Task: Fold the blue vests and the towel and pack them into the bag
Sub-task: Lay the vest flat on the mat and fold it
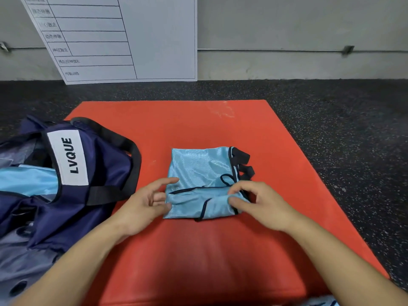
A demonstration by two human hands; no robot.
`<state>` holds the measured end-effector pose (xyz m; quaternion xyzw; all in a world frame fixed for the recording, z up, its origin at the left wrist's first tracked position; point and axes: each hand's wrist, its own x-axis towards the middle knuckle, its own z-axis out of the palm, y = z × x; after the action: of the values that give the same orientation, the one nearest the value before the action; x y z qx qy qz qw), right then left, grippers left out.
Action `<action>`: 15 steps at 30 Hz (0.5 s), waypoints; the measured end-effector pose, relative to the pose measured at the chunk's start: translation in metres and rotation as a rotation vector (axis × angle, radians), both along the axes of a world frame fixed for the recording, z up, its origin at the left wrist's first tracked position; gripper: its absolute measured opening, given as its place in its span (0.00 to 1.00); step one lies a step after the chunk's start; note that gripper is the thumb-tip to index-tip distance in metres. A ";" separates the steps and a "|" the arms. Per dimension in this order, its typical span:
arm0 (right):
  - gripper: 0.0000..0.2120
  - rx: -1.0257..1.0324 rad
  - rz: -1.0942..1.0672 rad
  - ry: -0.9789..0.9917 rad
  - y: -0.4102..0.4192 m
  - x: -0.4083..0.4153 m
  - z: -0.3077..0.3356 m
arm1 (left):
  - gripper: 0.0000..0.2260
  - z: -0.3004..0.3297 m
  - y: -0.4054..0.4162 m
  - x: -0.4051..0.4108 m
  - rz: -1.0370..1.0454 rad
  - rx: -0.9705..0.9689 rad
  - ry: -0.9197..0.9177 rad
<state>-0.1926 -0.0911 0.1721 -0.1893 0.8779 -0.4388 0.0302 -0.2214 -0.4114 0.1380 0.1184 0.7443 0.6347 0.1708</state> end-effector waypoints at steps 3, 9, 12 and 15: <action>0.06 0.023 -0.142 -0.017 -0.004 -0.014 -0.009 | 0.27 -0.003 0.002 0.001 0.037 0.020 0.003; 0.11 0.053 -0.188 -0.005 -0.011 -0.024 -0.023 | 0.26 -0.006 0.003 0.003 0.090 -0.028 0.088; 0.17 0.072 -0.130 -0.062 -0.006 -0.026 -0.027 | 0.27 -0.008 0.004 0.003 0.089 -0.052 0.105; 0.22 0.055 -0.085 -0.145 -0.005 -0.024 -0.023 | 0.24 -0.008 0.004 0.001 0.072 -0.047 0.076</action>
<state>-0.2165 -0.0957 0.1490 -0.1186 0.8923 -0.4281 0.0801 -0.2207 -0.4074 0.1305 0.1115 0.7687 0.6178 0.1225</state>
